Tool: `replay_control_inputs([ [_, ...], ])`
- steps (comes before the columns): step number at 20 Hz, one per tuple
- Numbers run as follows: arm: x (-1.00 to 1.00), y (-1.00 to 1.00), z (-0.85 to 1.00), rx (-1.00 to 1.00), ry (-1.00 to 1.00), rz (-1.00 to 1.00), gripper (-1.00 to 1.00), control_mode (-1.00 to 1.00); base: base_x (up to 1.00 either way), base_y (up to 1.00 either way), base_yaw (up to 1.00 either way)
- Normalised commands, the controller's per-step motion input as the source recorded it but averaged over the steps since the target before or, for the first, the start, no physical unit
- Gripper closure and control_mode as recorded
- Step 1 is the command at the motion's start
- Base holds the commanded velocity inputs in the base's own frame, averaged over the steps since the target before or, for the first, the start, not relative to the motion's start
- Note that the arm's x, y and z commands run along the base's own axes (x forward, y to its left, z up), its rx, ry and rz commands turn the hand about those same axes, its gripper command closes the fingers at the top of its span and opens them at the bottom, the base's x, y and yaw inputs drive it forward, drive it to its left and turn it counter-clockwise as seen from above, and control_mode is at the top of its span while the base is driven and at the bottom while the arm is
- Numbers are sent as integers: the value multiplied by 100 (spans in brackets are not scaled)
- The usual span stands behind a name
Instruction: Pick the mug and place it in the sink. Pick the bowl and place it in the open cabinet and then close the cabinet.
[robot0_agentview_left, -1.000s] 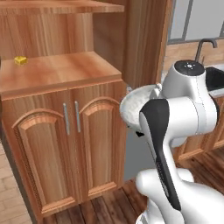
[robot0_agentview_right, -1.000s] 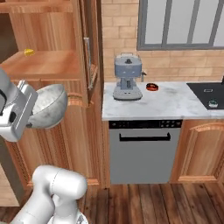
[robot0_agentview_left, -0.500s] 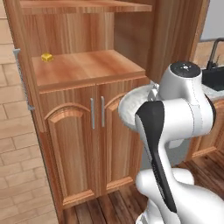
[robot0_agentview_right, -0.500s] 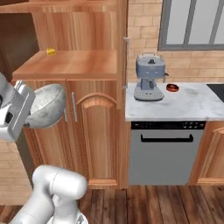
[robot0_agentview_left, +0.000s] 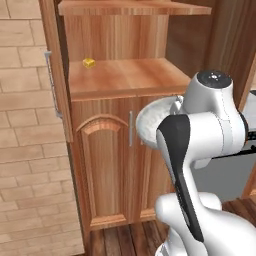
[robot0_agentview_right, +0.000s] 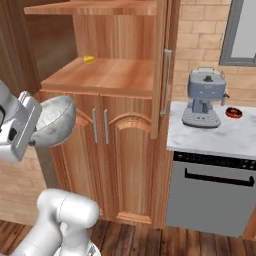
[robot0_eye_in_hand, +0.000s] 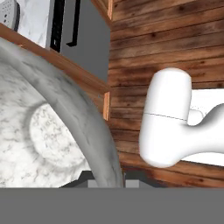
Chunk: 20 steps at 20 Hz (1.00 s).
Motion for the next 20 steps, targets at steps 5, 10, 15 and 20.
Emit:
replay_control_inputs([
  [5, 0, 0, 0, 0, 0, 0, 100, 100, 23, -48, 7],
  [10, 0, 0, 0, 0, 0, 0, 100, 100, 40, -49, 0],
  [15, 0, 0, 0, 0, 0, 0, 100, 100, 47, 12, 0],
  [20, 0, 0, 0, 0, 0, 0, 100, 100, 63, 0, 3],
])
